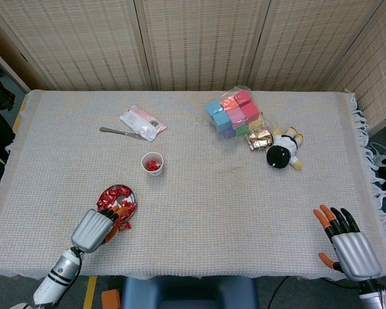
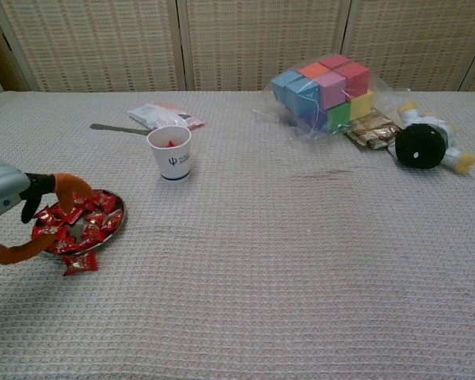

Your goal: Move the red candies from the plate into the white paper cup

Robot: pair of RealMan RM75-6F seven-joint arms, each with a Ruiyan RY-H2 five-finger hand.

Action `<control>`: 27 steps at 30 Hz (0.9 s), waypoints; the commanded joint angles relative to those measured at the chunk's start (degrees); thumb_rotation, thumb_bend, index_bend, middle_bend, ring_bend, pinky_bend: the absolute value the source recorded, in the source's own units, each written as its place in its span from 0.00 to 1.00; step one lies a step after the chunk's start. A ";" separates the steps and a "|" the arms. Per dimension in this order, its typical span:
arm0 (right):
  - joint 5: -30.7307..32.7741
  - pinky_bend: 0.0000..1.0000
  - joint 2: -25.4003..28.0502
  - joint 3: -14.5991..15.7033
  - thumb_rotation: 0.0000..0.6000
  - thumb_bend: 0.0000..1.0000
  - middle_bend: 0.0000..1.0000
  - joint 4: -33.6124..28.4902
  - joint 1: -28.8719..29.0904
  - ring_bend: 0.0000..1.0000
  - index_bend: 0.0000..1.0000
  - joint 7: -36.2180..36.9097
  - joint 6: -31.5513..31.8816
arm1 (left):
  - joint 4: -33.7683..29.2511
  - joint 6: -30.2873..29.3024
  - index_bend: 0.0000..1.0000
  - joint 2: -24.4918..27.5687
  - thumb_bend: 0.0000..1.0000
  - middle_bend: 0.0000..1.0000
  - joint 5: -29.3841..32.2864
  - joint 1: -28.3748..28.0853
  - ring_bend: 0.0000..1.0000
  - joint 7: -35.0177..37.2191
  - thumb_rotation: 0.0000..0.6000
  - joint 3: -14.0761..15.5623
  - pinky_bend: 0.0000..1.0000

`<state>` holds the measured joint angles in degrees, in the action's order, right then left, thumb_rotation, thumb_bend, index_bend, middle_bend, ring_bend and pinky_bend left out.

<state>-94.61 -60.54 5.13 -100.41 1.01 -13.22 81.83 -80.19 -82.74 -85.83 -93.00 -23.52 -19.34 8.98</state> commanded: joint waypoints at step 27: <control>-3.16 0.00 0.57 1.59 1.00 0.11 0.00 0.29 -0.97 0.00 0.00 0.65 1.33 | 21.09 -0.36 0.25 -12.98 0.42 0.32 -9.00 4.23 0.58 -3.20 1.00 -1.44 0.98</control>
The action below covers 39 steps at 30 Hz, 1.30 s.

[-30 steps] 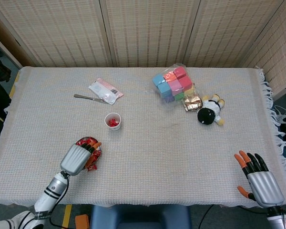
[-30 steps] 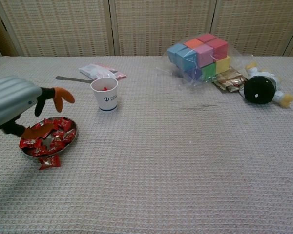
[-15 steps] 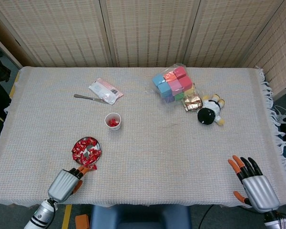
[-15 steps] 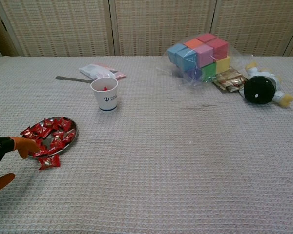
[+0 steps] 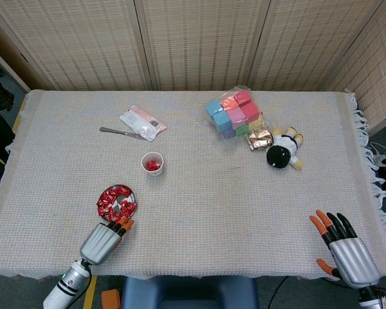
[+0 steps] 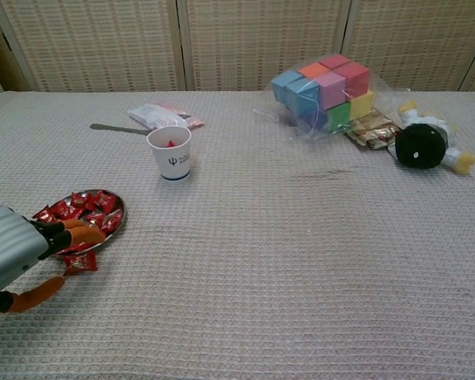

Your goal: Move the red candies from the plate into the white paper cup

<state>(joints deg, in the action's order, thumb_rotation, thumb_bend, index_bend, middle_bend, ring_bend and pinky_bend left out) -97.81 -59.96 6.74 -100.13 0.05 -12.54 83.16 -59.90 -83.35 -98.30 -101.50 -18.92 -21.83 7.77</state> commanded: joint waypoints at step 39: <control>0.49 0.00 -0.02 -0.56 1.00 0.11 0.00 -0.03 -0.27 0.00 0.00 0.05 0.13 | 9.04 0.32 0.53 -4.66 0.46 0.59 0.15 -0.75 0.64 0.58 1.00 -2.24 1.00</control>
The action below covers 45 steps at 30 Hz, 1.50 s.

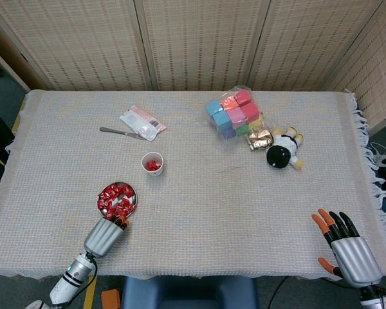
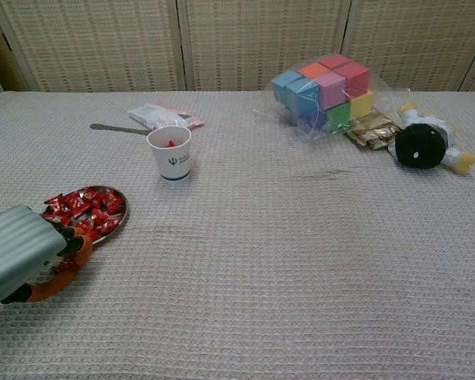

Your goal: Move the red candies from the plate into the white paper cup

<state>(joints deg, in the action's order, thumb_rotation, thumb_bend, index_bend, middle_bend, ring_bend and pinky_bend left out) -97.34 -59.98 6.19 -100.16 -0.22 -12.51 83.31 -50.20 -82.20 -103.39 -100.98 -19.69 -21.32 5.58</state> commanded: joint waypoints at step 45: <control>9.71 0.00 -0.90 -3.75 1.00 0.11 0.00 -0.47 2.31 0.00 0.00 -1.92 -4.71 | 4.08 23.21 0.39 -1.93 0.45 0.43 16.11 -30.28 0.65 8.20 1.00 -19.10 1.00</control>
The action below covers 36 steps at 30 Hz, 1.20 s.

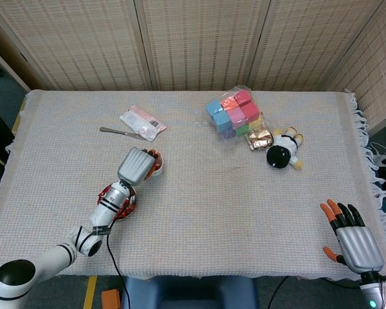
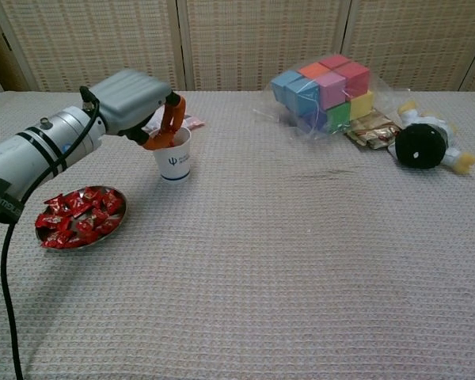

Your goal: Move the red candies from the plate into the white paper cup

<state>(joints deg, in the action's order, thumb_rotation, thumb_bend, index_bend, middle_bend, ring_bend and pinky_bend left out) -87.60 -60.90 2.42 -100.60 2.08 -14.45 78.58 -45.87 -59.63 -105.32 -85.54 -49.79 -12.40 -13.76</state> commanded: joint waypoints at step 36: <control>-6.72 0.00 0.02 2.98 1.00 0.11 0.00 -0.21 -0.89 0.00 0.00 -0.09 2.40 | -29.68 -15.03 0.11 18.52 0.37 0.16 -3.55 24.82 0.26 -2.30 1.00 19.29 0.98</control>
<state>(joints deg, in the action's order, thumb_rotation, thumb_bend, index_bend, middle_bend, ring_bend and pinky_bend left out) -94.21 -60.92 5.34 -100.81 1.26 -14.59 80.87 -76.26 -74.67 -86.11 -88.79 -25.27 -14.23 5.60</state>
